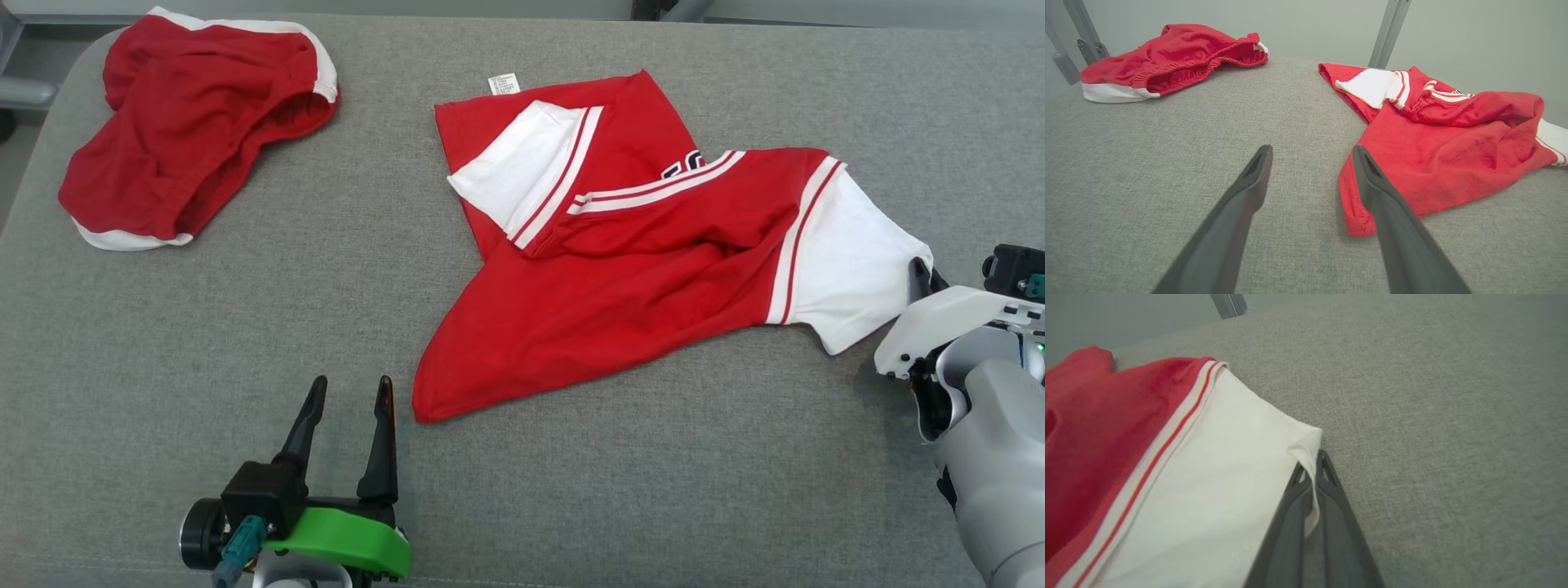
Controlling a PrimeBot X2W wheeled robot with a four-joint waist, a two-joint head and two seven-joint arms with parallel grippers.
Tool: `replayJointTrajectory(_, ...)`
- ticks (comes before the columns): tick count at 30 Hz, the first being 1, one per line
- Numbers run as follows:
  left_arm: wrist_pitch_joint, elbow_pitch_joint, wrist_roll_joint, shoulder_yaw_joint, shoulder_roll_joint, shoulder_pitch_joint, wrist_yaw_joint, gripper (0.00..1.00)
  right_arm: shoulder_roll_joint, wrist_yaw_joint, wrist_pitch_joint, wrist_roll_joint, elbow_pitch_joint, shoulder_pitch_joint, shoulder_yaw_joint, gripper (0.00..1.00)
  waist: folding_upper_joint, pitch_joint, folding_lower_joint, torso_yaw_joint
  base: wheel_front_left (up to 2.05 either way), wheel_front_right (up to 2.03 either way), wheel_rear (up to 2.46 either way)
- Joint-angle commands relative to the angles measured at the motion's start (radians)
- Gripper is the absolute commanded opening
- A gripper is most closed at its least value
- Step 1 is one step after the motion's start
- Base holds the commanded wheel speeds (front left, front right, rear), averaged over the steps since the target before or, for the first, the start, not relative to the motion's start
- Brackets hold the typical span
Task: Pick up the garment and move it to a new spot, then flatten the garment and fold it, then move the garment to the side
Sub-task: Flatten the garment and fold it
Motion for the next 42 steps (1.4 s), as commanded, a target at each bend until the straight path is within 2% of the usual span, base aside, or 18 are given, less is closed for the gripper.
replayJointTrajectory(1, -0.001, 0.004, -0.007, -0.003, 0.001, 0.003, -0.007, 1.0, -0.002, -0.002, -0.012, 0.015, -0.011, 0.017, 0.006, 0.0, 0.0055, -0.007, 0.0, -0.007, 0.0, 0.0, 0.0)
replayJointTrajectory(9, -0.001, 0.095, -0.117, -0.048, 0.001, 0.035, -0.041, 1.0, -0.009, -0.002, -0.064, 0.152, -0.164, 0.137, 0.052, 0.0, 0.0055, -0.031, 0.0, -0.034, 0.0, 0.0, 0.0)
replayJointTrajectory(16, 0.014, 0.21, -0.249, -0.114, 0.002, -0.021, -0.056, 1.0, -0.003, -0.002, -0.072, 0.204, -0.277, 0.213, 0.089, 0.0, 0.0055, -0.042, 0.0, -0.067, 0.0, 0.0, 0.0)
replayJointTrajectory(24, 0.032, 0.333, -0.369, -0.154, 0.002, -0.106, -0.015, 1.0, 0.01, -0.002, -0.074, 0.218, -0.332, 0.24, 0.124, 0.0, 0.0055, -0.035, 0.0, -0.105, 0.0, 0.0, 0.0)
replayJointTrajectory(31, 0.029, 0.391, -0.441, -0.183, 0.001, -0.142, -0.014, 1.0, 0.005, -0.002, -0.073, 0.23, -0.357, 0.249, 0.141, 0.0, 0.0055, -0.029, 0.0, -0.124, 0.0, 0.0, 0.0)
replayJointTrajectory(32, 0.027, 0.395, -0.45, -0.187, 0.001, -0.145, -0.016, 0.83, 0.004, -0.002, -0.073, 0.231, -0.359, 0.25, 0.141, 0.0, 0.0055, -0.028, 0.0, -0.126, 0.0, 0.0, 0.0)
replayJointTrajectory(33, 0.026, 0.398, -0.456, -0.191, 0.001, -0.149, -0.018, 0.49, 0.004, -0.002, -0.073, 0.231, -0.361, 0.251, 0.141, 0.0, 0.0055, -0.028, 0.0, -0.128, 0.0, 0.0, 0.0)
replayJointTrajectory(34, 0.024, 0.403, -0.459, -0.197, 0.001, -0.152, -0.02, 0.28, 0.004, -0.002, -0.073, 0.231, -0.363, 0.253, 0.141, 0.0, 0.0055, -0.029, 0.0, -0.128, 0.0, 0.0, 0.0)
replayJointTrajectory(35, 0.022, 0.407, -0.461, -0.203, 0.0, -0.155, -0.022, 0.0, 0.004, -0.002, -0.073, 0.231, -0.366, 0.254, 0.141, 0.0, 0.0055, -0.03, 0.0, -0.129, 0.0, 0.0, 0.0)
replayJointTrajectory(42, 0.004, 0.372, -0.467, -0.19, 0.002, -0.165, -0.034, 0.0, 0.01, -0.002, -0.074, 0.24, -0.417, 0.267, 0.128, 0.0, 0.0055, -0.044, 0.0, -0.128, 0.0, 0.0, 0.0)
